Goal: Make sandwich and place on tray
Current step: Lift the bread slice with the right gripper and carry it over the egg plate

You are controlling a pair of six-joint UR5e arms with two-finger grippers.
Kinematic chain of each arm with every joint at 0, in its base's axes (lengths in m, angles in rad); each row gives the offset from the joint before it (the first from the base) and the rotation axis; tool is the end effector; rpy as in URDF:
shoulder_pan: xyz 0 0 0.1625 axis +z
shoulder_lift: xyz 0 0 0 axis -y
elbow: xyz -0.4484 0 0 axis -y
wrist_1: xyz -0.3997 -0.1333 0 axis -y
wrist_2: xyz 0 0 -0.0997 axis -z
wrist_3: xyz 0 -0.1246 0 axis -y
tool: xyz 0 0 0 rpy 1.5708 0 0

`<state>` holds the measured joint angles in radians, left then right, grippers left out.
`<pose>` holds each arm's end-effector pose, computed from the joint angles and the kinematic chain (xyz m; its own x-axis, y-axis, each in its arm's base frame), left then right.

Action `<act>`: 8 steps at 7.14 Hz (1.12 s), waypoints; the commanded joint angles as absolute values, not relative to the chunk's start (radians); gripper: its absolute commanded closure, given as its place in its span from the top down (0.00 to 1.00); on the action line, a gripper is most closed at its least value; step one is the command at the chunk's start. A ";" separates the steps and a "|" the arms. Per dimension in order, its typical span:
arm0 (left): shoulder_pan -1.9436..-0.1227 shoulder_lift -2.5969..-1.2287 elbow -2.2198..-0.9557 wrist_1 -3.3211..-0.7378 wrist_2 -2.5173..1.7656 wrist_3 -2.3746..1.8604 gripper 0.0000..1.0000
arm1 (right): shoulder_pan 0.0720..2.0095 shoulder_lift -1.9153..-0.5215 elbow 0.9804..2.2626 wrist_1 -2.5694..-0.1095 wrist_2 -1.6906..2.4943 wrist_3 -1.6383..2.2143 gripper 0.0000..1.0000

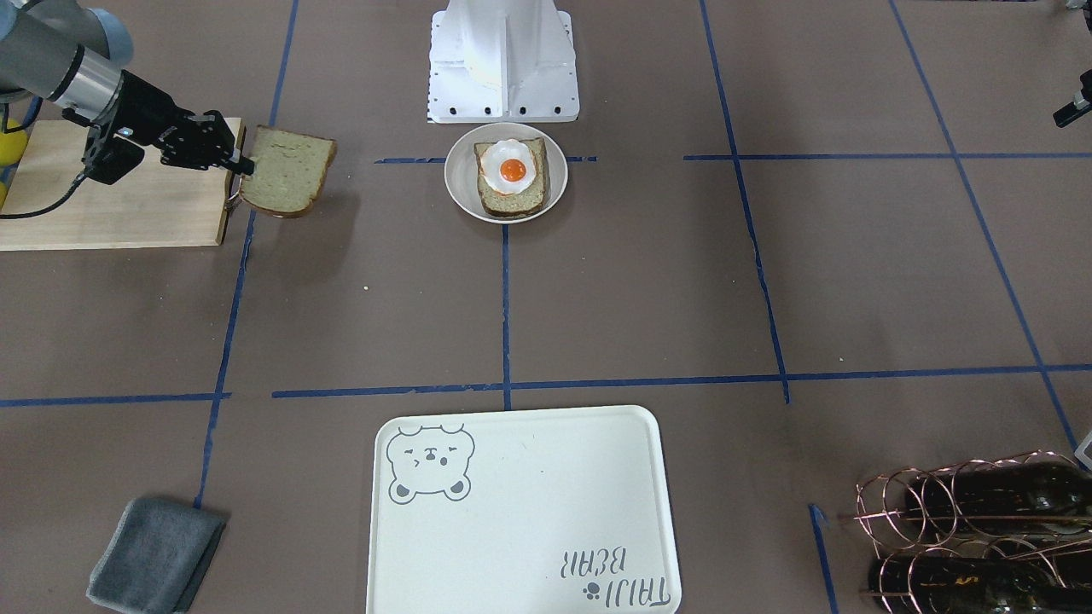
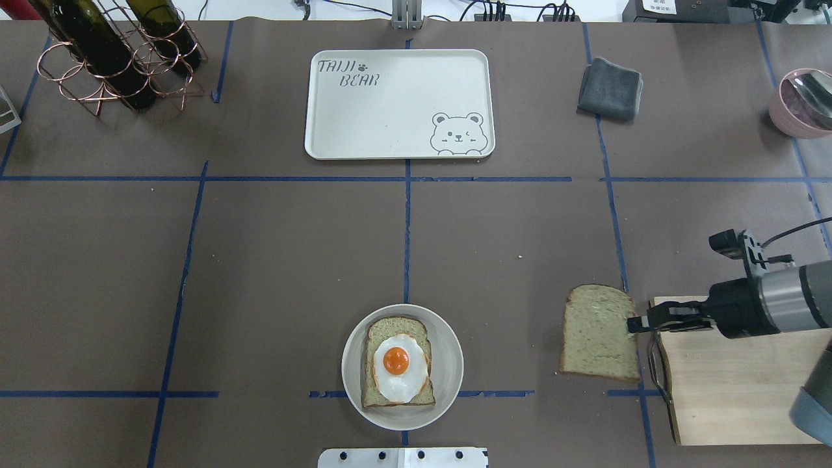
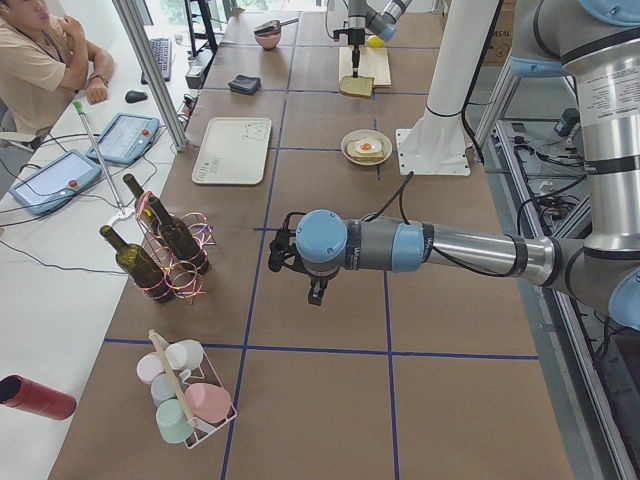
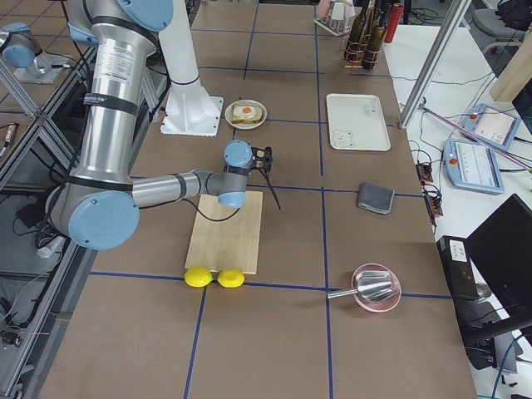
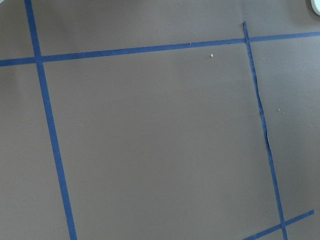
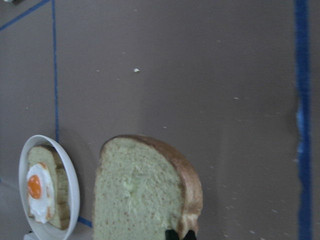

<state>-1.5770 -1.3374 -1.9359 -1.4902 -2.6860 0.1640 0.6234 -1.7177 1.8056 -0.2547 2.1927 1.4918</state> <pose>-0.0239 -0.3948 0.5959 0.4354 0.2056 -0.8765 -0.0658 0.9782 0.1968 -0.3291 -0.3114 0.4895 0.1350 0.0181 0.9907 0.0026 0.9998 -0.0186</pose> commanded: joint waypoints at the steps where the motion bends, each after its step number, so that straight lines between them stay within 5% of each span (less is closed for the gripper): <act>1: -1.577 -1.338 -1.934 -1.503 -2.686 0.164 1.00 | 0.566 -1.501 1.731 -0.265 2.200 1.548 0.00; 4: -1.577 -1.339 -1.934 -1.505 -2.686 0.164 1.00 | 0.435 -1.324 1.631 -0.273 2.125 1.586 0.00; 8: -1.577 -1.339 -1.936 -1.519 -2.686 0.163 1.00 | 0.331 -1.255 1.620 -0.340 1.999 1.586 0.00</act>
